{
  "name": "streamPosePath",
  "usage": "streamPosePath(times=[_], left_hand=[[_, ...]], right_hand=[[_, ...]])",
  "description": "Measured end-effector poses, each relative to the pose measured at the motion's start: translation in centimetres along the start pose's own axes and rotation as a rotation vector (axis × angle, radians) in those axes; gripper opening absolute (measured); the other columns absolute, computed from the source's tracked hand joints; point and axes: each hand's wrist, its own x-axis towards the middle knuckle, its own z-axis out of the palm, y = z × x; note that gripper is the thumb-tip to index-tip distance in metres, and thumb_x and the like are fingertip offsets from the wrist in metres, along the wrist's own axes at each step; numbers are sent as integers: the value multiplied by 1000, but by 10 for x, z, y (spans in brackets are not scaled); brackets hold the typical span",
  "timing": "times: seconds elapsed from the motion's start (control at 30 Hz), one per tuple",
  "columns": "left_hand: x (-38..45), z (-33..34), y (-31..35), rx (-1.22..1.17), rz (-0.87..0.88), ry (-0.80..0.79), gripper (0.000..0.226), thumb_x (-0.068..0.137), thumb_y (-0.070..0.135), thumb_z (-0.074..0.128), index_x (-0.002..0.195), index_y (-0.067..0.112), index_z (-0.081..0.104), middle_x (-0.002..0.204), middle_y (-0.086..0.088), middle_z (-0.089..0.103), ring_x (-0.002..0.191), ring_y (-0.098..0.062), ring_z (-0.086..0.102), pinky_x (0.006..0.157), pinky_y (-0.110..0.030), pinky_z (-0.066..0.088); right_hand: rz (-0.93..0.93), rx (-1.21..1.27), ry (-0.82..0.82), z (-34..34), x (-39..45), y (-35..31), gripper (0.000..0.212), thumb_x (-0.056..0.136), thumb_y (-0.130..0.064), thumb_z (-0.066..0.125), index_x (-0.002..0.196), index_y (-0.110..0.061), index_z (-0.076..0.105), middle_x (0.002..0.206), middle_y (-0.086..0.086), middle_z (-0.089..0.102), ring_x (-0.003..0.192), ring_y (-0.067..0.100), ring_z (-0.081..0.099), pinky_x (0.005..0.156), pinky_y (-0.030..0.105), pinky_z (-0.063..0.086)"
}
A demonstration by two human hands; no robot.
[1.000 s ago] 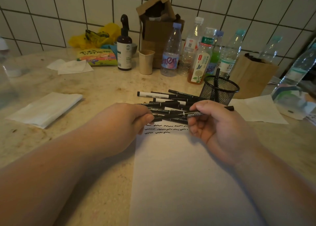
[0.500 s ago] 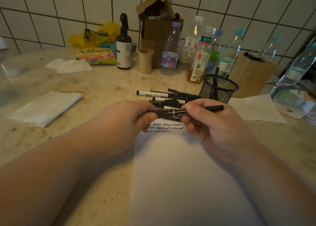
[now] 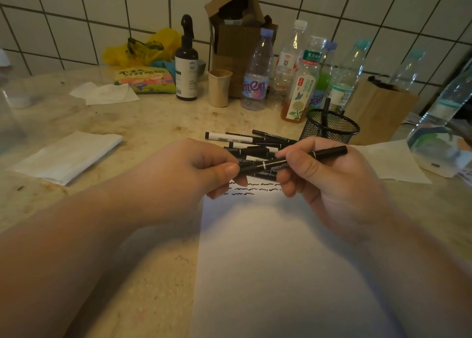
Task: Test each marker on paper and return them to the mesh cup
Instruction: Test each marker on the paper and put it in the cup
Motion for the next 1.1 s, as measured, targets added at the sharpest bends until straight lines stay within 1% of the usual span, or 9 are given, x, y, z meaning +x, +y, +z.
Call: streamPosePath(times=[0.13,0.23,0.37,0.5,0.67,0.8,0.93,1.0,1.1], left_hand=[[4,6,-4,237,-19,99,12,94,43,51,96,41,62,77,19,68,69,2,58,53,-14,39],[6,9,-11,317,-95,86,25,94,46,50,118,44,56,87,20,68,73,5,58,62,-12,40],[8,10,-18,357,-126,102,19,95,42,52,111,43,60,85,19,68,77,1,62,70,-19,51],[10,14,-22,375,-116,84,14,94,43,52,104,44,62,81,23,68,76,2,63,72,-19,53],[11,14,-23,372,-115,86,14,94,42,52,103,45,62,82,22,68,79,1,64,74,-20,53],[9,13,-22,372,-101,96,12,94,42,52,100,45,62,81,22,69,78,2,64,74,-21,53],[9,12,-22,372,-102,87,10,94,43,52,96,46,61,81,22,68,79,1,64,73,-20,52],[10,12,-23,380,-103,93,12,94,43,52,97,44,63,81,23,68,78,1,64,74,-22,53],[11,12,-24,399,-103,93,13,94,43,51,99,43,64,81,23,69,77,2,62,72,-20,51]], right_hand=[[14,106,93,0,4,4,30,88,-35,55,96,-11,71,59,7,61,58,22,58,58,32,49],[-77,149,289,-8,5,-1,29,96,-31,48,105,-12,66,71,4,67,68,18,64,64,31,52],[-229,-12,586,-24,8,-5,28,106,-25,37,119,-15,60,87,1,68,82,16,64,70,29,53],[-197,-186,757,-34,15,-3,26,107,-28,38,119,-20,60,84,-4,63,73,5,60,64,21,51],[-93,-281,720,-41,25,3,22,105,-23,46,123,-24,58,89,-8,64,82,9,63,68,21,52],[-130,-223,668,-43,27,4,51,103,-9,48,152,-17,34,104,-1,73,100,9,69,83,26,56],[-112,-428,660,-36,20,5,25,97,-15,59,117,-31,57,96,-5,72,90,6,68,74,25,56],[-54,-654,501,-32,15,9,15,93,-22,66,97,-36,64,93,-11,69,90,5,65,74,24,53],[46,-936,262,-25,13,19,12,91,-23,69,90,-34,69,90,-18,64,87,2,59,70,18,45]])
